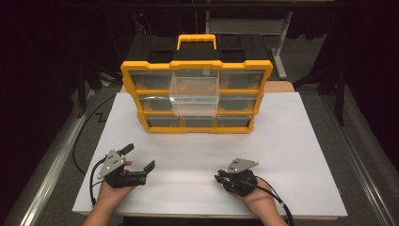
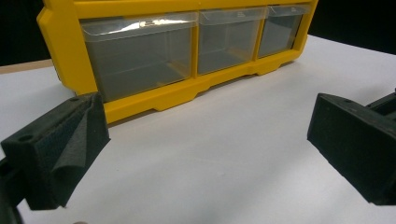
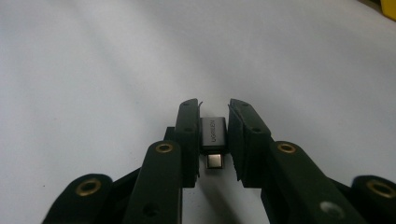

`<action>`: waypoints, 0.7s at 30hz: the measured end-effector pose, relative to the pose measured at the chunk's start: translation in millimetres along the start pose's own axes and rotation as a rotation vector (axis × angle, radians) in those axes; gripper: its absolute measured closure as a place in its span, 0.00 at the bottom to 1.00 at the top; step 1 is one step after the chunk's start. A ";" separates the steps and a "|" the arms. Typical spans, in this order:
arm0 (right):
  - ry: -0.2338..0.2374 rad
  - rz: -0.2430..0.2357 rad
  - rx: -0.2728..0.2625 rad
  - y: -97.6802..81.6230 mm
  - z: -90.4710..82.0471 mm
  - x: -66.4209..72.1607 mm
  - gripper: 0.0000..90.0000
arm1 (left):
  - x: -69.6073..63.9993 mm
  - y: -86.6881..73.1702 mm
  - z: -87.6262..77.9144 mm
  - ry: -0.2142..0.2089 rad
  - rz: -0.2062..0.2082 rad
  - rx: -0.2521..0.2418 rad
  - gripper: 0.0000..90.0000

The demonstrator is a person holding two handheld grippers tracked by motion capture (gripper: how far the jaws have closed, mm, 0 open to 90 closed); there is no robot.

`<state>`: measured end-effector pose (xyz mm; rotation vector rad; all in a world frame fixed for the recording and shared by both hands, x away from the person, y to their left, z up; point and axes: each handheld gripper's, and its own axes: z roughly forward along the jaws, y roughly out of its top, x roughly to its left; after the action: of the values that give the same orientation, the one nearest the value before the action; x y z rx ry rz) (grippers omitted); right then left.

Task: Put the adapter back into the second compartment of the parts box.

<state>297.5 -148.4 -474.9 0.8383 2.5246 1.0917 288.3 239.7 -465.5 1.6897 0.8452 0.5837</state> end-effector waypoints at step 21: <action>-0.002 -0.060 0.004 1.5 -0.8 0.6 0.86 | -1.1 0.3 -1.1 -0.008 0.010 -0.005 0.00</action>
<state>297.2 -147.6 -473.2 0.7587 2.5343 1.0664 286.9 239.4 -464.8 1.6916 0.8300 0.5849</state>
